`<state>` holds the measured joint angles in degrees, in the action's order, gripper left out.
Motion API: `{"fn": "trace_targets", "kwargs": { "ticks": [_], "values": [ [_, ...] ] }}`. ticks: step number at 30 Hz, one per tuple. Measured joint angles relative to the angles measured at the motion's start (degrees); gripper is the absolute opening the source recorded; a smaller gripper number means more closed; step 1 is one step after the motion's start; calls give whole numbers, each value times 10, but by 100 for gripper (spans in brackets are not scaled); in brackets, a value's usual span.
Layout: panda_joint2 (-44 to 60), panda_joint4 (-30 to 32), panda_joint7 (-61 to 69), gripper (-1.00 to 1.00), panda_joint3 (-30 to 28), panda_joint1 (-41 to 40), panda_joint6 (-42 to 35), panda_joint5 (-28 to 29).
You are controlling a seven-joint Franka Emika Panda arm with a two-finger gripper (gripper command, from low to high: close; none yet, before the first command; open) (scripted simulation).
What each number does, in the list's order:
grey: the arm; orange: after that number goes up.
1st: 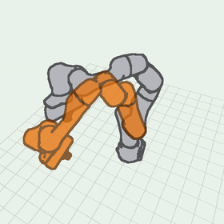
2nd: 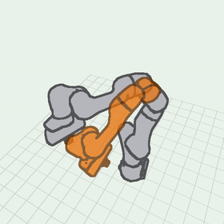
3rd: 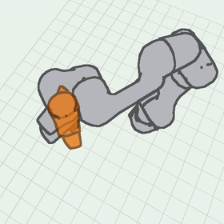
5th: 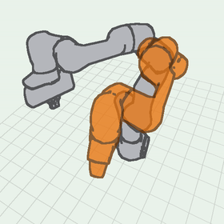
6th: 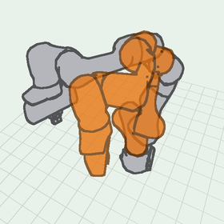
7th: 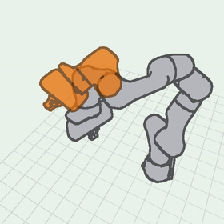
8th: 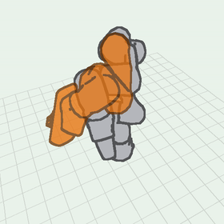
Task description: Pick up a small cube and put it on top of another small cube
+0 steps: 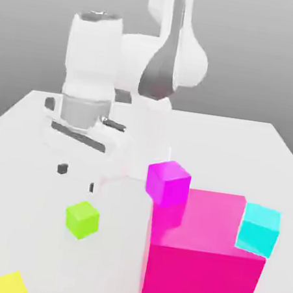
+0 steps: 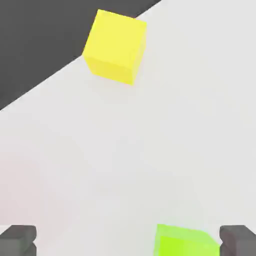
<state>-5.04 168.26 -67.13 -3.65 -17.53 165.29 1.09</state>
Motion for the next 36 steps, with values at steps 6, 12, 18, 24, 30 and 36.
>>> {"fn": "trace_targets", "kwargs": {
  "ticks": [6, 12, 18, 24, 30, 36],
  "values": [
    [146, -7, 15, 0, 26, -27, 118, -33],
    [178, -13, 15, -100, 35, -37, 145, -34],
    [125, -3, 5, -100, 26, -31, 101, -21],
    [19, 5, -16, -100, 24, -34, 4, -6],
    [2, -103, 10, -100, 48, 6, -124, 1],
    [-28, -221, 79, -100, 80, 50, -273, 5]
  ]
}}
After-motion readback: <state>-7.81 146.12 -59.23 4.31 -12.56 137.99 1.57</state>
